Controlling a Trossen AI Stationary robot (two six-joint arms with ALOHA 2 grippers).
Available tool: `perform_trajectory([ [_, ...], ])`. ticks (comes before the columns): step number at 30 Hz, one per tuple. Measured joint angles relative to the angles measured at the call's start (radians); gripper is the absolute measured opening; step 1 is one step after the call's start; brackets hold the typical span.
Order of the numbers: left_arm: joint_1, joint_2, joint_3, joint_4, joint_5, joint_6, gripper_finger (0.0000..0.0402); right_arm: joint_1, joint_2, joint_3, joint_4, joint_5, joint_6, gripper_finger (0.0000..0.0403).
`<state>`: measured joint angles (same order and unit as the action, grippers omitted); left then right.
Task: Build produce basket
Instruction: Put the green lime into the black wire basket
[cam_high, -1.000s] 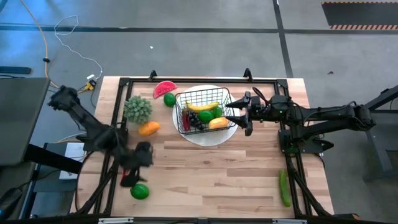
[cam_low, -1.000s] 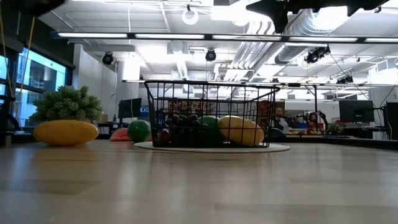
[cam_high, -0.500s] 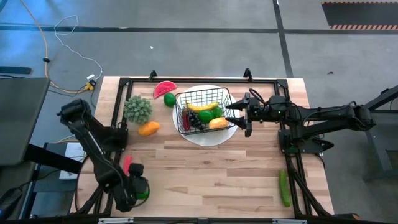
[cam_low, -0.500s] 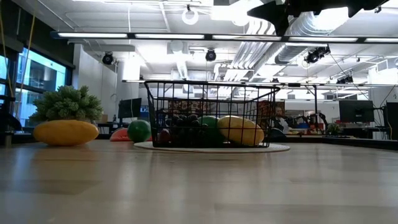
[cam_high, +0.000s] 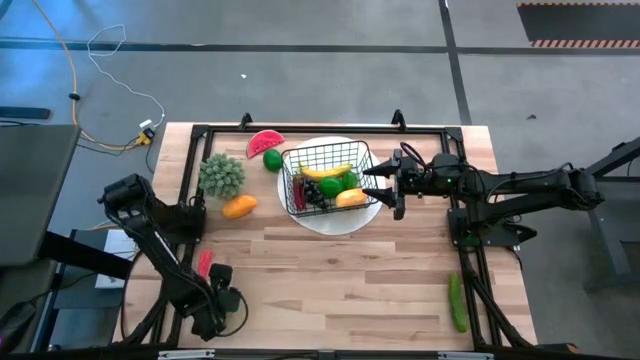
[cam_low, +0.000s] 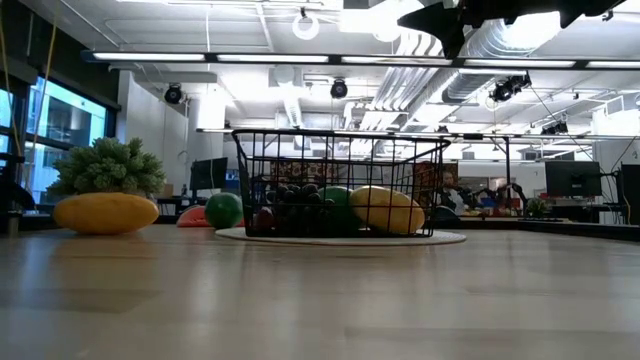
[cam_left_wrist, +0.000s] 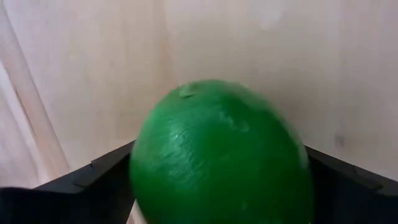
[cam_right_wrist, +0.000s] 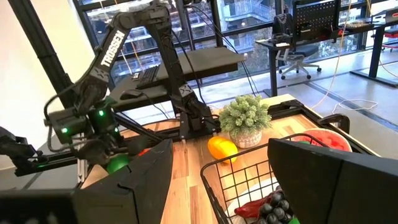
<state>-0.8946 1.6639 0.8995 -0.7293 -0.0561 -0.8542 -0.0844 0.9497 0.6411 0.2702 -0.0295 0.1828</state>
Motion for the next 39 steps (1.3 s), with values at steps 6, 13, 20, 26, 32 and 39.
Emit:
perform_trajectory([
  [6, 0.018, 0.019, -0.024, 0.037, -0.005, -0.011, 0.0355, 0.0, 0.0, 0.0, -0.001, 0.0, 0.0, 0.0245],
  [13, 0.017, 0.008, -0.035, 0.05, -0.032, -0.044, 0.0342, 0.0, 0.0, 0.0, -0.004, 0.0, 0.002, 0.0245],
  [20, 0.017, 0.006, -0.035, 0.056, -0.051, -0.06, 0.0279, 0.0, 0.0, 0.0, -0.005, 0.0, 0.0, 0.0245],
  [26, 0.017, 0.006, -0.035, 0.057, -0.055, -0.052, 0.0278, 0.0, 0.0, 0.0, -0.005, 0.0, 0.0, 0.0245],
  [32, 0.021, -0.022, -0.036, 0.045, -0.032, 0.004, 0.028, 0.0, 0.0, 0.0, -0.005, 0.0, 0.0, 0.0245],
  [39, 0.147, -0.263, -0.036, 0.018, -0.143, 0.153, 0.028, 0.0, 0.0, 0.0, -0.005, 0.0, 0.0, 0.0245],
])
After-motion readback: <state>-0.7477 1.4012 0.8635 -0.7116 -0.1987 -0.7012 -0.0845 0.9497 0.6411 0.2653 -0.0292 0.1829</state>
